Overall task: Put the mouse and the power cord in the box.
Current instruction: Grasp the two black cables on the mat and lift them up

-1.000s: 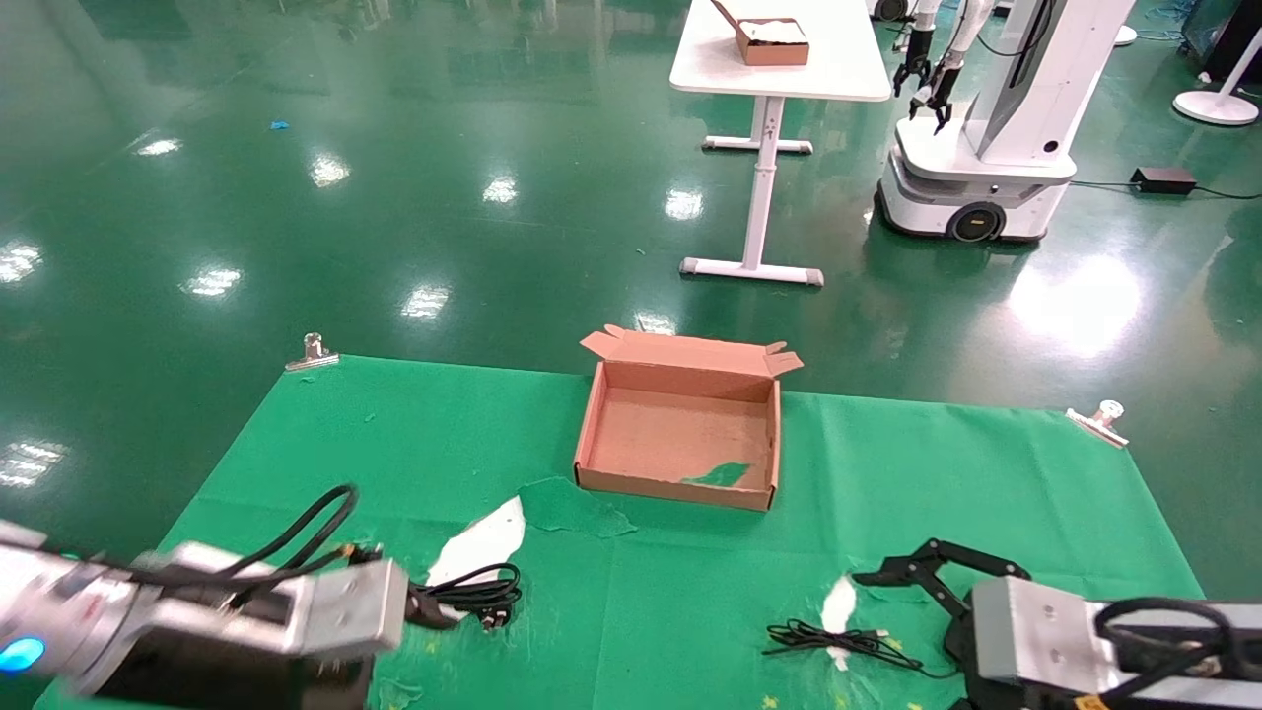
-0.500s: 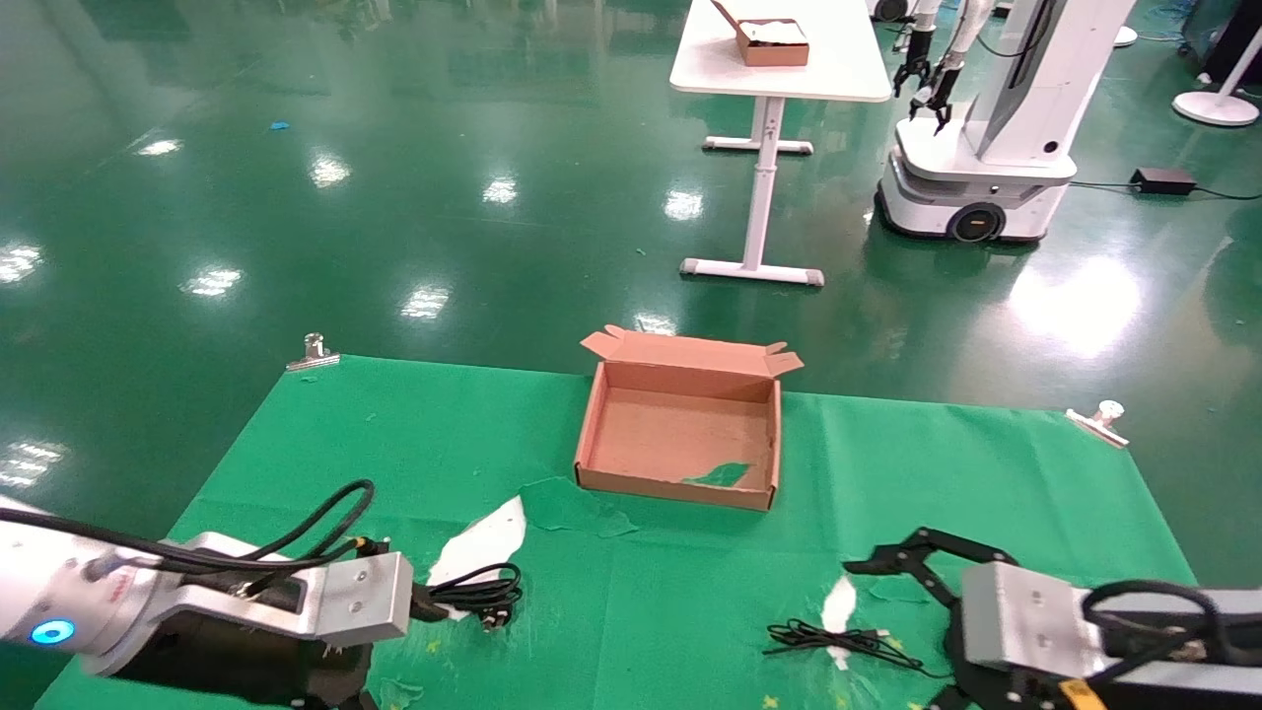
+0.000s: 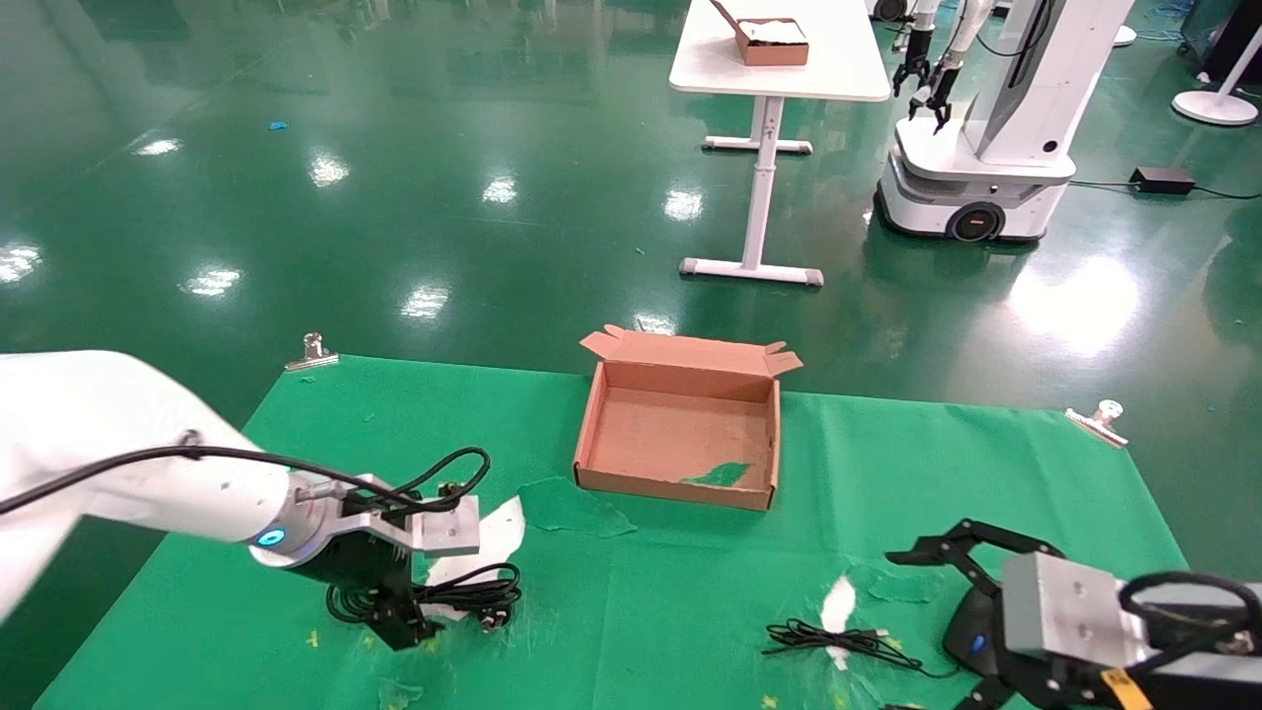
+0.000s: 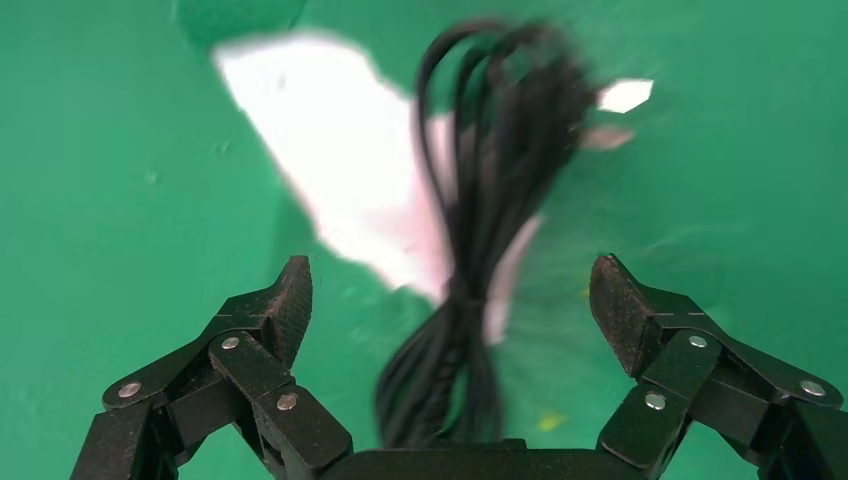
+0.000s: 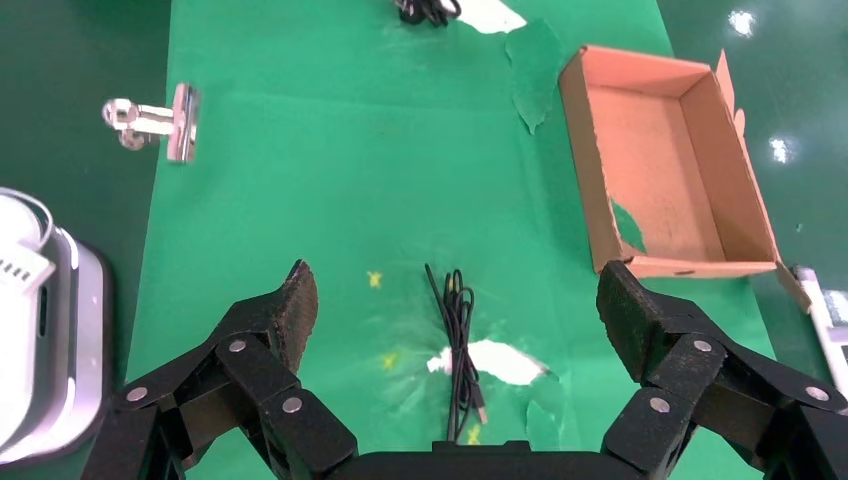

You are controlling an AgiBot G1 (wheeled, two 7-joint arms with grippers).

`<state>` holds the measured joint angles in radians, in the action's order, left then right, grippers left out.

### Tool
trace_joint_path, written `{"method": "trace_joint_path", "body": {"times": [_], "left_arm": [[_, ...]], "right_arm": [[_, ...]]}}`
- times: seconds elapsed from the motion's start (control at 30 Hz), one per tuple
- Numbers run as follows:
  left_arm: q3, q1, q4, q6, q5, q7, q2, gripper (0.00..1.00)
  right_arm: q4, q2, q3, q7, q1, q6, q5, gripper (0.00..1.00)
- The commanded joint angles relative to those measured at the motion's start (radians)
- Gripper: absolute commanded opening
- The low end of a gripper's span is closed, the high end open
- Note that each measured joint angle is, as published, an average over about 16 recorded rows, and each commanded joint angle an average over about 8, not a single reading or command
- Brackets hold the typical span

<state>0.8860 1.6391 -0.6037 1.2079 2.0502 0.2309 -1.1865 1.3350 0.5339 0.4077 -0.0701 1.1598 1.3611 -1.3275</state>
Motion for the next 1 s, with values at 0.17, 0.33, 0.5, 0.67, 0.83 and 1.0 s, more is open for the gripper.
{"method": "trace_joint_path", "body": {"times": [0.17,0.33,0.5,0.67,0.83,1.0], "left_arm": [[0.025,0.027,0.181,-0.091,0.059,-0.030,-0.082,1.00],[0.023,0.044,0.272,-0.126,0.057,-0.068,-0.116,1.00],[0.018,0.059,0.331,-0.140,0.045,-0.106,-0.134,1.00],[0.015,0.068,0.370,-0.150,0.035,-0.135,-0.144,1.00],[0.014,0.074,0.394,-0.156,0.027,-0.153,-0.149,1.00],[0.014,0.077,0.406,-0.159,0.021,-0.164,-0.152,0.61]], "right_arm": [[0.006,0.003,0.017,0.022,-0.007,-0.018,-0.058,1.00],[-0.009,0.046,0.066,-0.006,-0.003,-0.046,-0.177,1.00],[-0.094,0.144,0.133,-0.065,0.049,-0.068,-0.325,1.00],[-0.246,0.262,0.187,-0.096,0.122,-0.094,-0.445,1.00],[-0.402,0.359,0.217,-0.095,0.176,-0.128,-0.507,1.00],[-0.522,0.422,0.226,-0.064,0.209,-0.158,-0.522,1.00]]}}
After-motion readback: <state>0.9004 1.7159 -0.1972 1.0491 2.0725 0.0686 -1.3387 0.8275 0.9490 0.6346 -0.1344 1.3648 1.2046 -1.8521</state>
